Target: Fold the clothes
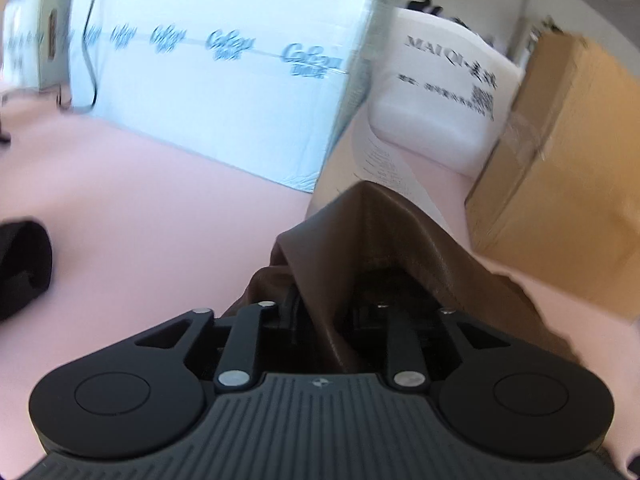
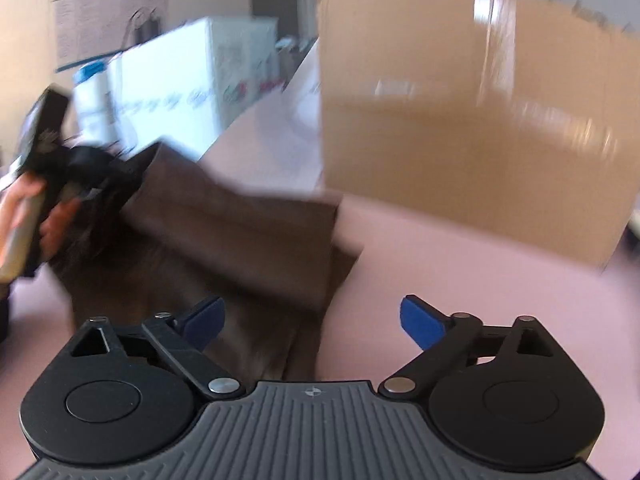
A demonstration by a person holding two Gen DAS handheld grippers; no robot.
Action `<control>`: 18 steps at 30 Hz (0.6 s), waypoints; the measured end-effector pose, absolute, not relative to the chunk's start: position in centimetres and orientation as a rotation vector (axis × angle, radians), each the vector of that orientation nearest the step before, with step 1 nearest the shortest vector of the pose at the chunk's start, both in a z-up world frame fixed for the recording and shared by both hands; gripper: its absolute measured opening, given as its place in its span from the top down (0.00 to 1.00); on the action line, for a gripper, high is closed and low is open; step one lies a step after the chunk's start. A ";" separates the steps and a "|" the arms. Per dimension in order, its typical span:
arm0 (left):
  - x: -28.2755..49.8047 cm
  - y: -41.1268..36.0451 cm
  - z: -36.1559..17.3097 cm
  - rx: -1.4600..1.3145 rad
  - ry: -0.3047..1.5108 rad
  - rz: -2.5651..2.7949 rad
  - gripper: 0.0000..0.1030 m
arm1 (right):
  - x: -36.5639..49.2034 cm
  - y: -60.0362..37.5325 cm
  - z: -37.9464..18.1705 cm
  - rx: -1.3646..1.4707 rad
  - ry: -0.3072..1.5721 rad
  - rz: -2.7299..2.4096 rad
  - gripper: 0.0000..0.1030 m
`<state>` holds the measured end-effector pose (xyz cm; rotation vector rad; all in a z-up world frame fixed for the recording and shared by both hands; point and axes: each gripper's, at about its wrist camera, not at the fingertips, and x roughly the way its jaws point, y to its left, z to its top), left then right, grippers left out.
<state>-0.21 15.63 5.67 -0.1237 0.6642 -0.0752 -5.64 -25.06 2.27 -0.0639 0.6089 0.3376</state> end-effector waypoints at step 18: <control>-1.7 11.0 6.4 0.010 0.730 0.029 0.94 | -10.3 -25.4 2.5 -0.021 0.463 0.307 0.95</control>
